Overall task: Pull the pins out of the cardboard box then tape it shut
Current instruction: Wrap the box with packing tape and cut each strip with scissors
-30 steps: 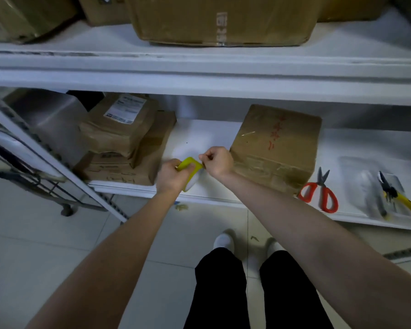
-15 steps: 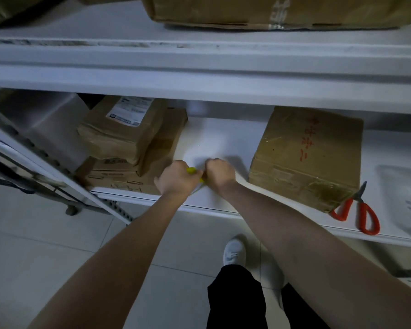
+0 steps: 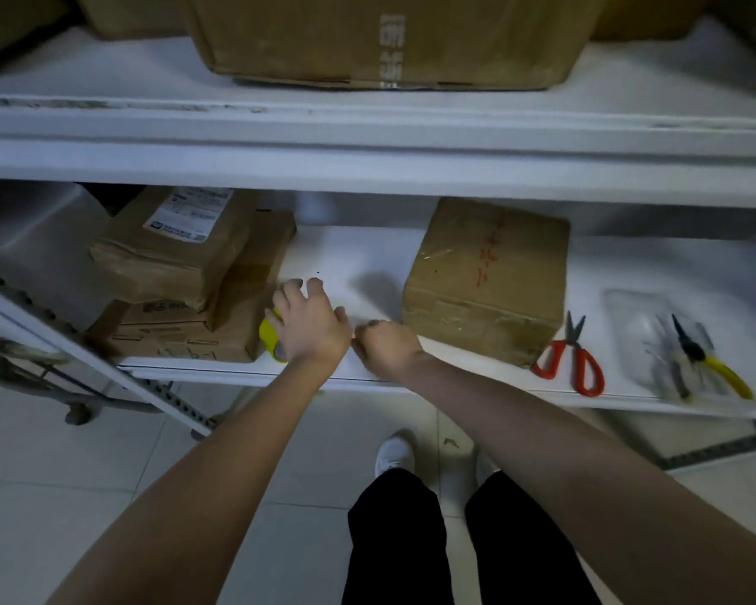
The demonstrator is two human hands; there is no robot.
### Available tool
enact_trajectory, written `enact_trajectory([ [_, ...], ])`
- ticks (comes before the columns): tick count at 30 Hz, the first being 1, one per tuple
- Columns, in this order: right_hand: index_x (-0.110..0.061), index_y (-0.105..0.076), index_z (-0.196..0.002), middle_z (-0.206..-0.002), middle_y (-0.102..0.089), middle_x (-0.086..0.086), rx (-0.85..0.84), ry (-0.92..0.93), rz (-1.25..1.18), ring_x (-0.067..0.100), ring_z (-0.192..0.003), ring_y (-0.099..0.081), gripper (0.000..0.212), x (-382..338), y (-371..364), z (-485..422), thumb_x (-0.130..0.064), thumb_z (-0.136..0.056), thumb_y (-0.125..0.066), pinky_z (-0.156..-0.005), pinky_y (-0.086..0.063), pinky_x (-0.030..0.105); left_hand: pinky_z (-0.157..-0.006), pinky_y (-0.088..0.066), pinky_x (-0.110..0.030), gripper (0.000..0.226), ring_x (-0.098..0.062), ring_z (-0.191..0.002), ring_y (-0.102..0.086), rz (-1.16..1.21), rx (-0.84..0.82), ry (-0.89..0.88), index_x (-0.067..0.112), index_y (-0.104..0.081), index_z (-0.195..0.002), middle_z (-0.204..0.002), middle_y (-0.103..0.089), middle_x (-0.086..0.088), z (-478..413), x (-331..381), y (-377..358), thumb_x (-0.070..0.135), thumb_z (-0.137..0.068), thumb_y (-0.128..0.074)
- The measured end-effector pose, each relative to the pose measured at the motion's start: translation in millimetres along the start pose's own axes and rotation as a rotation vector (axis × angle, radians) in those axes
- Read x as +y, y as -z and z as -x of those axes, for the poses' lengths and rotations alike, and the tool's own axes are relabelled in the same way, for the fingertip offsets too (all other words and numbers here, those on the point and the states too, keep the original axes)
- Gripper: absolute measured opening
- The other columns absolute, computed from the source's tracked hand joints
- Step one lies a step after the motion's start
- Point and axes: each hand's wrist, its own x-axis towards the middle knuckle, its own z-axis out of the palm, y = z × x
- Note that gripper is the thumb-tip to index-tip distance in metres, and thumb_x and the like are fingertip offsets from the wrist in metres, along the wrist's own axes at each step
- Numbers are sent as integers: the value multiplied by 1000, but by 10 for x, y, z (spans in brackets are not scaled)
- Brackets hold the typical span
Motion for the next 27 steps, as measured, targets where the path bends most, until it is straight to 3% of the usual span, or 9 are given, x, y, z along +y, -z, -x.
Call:
enact_trajectory([
  [3, -12, -65, -95, -96, -67, 11, -22, -57, 105, 31, -88, -64, 37, 351, 75, 524, -34, -98, -35, -63, -36, 29, -108, -25, -43, 46, -33, -133, -28, 62, 55, -167, 16, -53, -124, -136, -39, -12, 231, 299, 35, 18, -78, -60],
  [7, -15, -67, -91, -92, -69, 9, 15, -264, 198, 29, -86, -66, 34, 953, 142, 1183, -38, -88, -42, -64, -41, 28, -99, -37, -34, 36, -31, -126, -34, 211, -38, -285, 17, -62, -112, -127, -44, -8, 536, 694, -14, 9, -79, -54],
  [12, -14, -46, -124, -121, -52, 13, 96, -586, 161, 30, -114, -49, 46, 1493, 76, 1704, -33, -82, -51, -82, -46, 35, -92, -42, -30, 27, -27, -121, -39, 287, -193, -290, 19, -65, -104, -127, -46, -5, 938, 1090, -134, 8, -84, -52],
  [15, -21, -36, -129, -131, -37, 15, 75, -679, 143, 33, -120, -40, 46, 1553, -52, 1764, -37, -86, -46, -94, -41, 44, -93, -40, -29, 26, -25, -125, -37, 277, -257, -282, 19, -65, -104, -127, -47, -5, 1082, 1163, -207, 7, -85, -52],
  [18, -23, -32, -134, -141, -32, 16, 40, -635, 129, 36, -128, -33, 46, 1598, -73, 1797, -42, -92, -39, -101, -34, 49, -92, -40, -28, 27, -25, -125, -41, 281, -317, -255, 19, -66, -104, -127, -48, -5, 1142, 1211, -274, 6, -85, -52],
  [21, -22, -29, -139, -143, -32, 15, -18, -552, 94, 36, -133, -32, 59, 1697, -64, 1876, -45, -89, -53, -103, -33, 49, -88, -41, -24, 24, -23, -117, -51, 323, -404, -225, 21, -68, -96, -122, -56, -5, 1198, 1286, -315, 7, -83, -54],
  [23, -19, -23, -144, -145, -34, 12, -65, -480, 119, 33, -134, -35, 69, 1770, -66, 1974, -31, -88, -61, -102, -38, 45, -84, -43, -22, 21, -20, -110, -56, 357, -508, -185, 18, -69, -93, -115, -63, -2, 1264, 1363, -320, 7, -84, -53],
  [25, -18, -24, -146, -137, -48, 7, -22, -451, 131, 29, -124, -50, 64, 1815, -66, 2061, -13, -90, -54, -92, -46, 39, -82, -45, -24, 17, -19, -99, -58, 392, -629, -120, 17, -69, -89, -103, -64, 1, 1336, 1427, -309, 9, -86, -54],
  [27, -20, -28, -145, -130, -56, 6, -4, -422, 107, 28, -115, -58, 60, 1814, -29, 2122, -6, -90, -46, -85, -49, 37, -68, -43, -23, 14, -17, -81, -54, 405, -723, -74, 18, -64, -79, -86, -59, 2, 1409, 1460, -280, 11, -87, -56],
])
